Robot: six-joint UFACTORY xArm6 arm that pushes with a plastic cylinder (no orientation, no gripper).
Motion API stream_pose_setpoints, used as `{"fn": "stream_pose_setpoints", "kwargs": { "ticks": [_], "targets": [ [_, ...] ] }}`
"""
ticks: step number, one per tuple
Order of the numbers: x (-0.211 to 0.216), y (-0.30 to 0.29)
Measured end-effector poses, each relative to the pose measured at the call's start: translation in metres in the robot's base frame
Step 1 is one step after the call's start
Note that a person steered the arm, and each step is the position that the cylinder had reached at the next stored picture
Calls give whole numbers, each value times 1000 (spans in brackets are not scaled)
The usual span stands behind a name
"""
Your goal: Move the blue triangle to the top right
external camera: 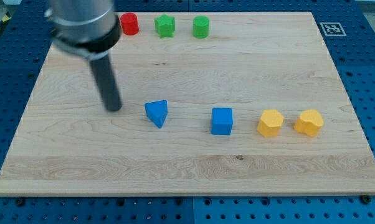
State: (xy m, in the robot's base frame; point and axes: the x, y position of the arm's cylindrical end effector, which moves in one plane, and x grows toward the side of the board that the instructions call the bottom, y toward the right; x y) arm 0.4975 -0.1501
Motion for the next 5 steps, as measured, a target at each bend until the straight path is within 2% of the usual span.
{"fn": "stream_pose_setpoints", "kwargs": {
  "ticks": [1,4,5],
  "targets": [
    [24,15],
    [10,140],
    [0,148]
  ]
}}
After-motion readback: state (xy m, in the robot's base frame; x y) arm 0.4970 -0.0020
